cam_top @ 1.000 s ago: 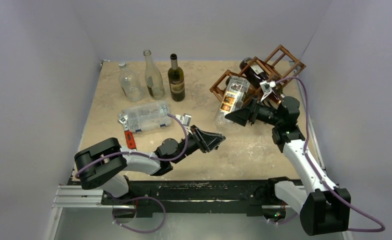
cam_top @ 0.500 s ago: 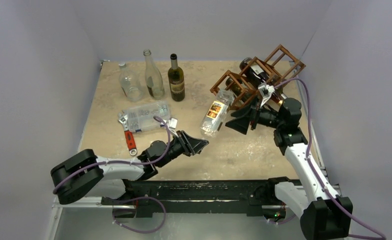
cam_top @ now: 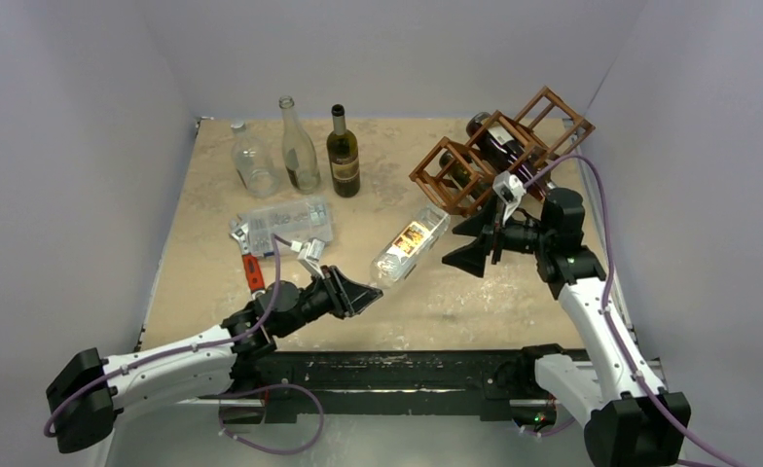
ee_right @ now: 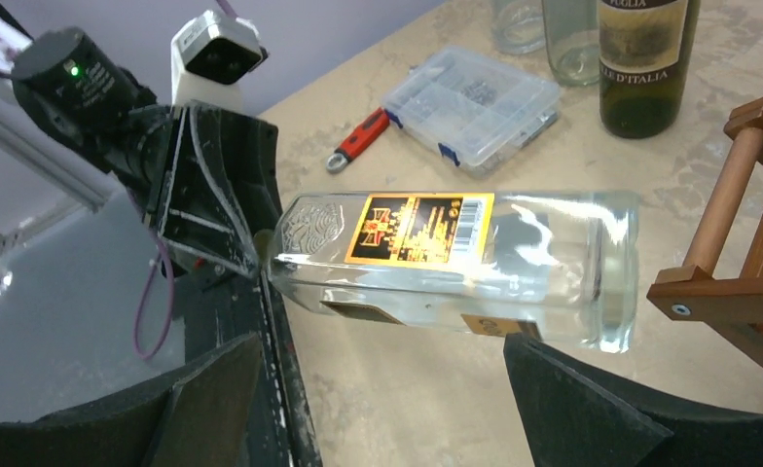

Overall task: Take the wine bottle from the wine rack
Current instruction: Adjust the wine bottle.

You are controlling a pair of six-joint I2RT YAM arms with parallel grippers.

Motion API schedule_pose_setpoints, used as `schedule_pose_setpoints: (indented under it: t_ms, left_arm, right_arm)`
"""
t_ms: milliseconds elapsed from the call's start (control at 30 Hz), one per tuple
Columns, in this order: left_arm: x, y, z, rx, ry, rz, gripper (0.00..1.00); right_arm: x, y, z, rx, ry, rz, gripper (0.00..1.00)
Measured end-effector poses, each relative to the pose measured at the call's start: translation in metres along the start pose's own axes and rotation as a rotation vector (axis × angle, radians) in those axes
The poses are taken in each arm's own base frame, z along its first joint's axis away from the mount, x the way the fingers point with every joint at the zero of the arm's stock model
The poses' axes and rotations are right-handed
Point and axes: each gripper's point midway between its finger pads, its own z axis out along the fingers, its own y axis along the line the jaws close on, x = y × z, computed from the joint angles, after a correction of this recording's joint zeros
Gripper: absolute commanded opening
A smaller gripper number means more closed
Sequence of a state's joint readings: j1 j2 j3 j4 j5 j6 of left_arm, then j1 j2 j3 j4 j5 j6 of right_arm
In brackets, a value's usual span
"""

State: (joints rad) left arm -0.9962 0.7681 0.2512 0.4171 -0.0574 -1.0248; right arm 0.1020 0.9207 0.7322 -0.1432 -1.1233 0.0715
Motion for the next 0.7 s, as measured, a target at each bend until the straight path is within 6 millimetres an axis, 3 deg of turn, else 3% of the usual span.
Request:
schedule_pose_setpoints:
  t_ms: [300, 533, 700]
  left_arm:
    - [0.015, 0.034, -0.024, -0.133, 0.063, 0.041, 0.00]
    - [0.012, 0.014, -0.034, -0.121, 0.118, 0.067, 0.00]
    - [0.008, 0.009, -0.033, -0.159, 0.149, 0.086, 0.00]
  right_arm:
    - [-0.003, 0.000, -0.007, -0.039, 0.106, -0.241, 0.99]
    - [0.016, -0.004, -0.011, -0.083, 0.199, -0.422, 0.99]
    - [0.039, 0.023, 0.008, -0.233, 0.269, -0.506, 0.99]
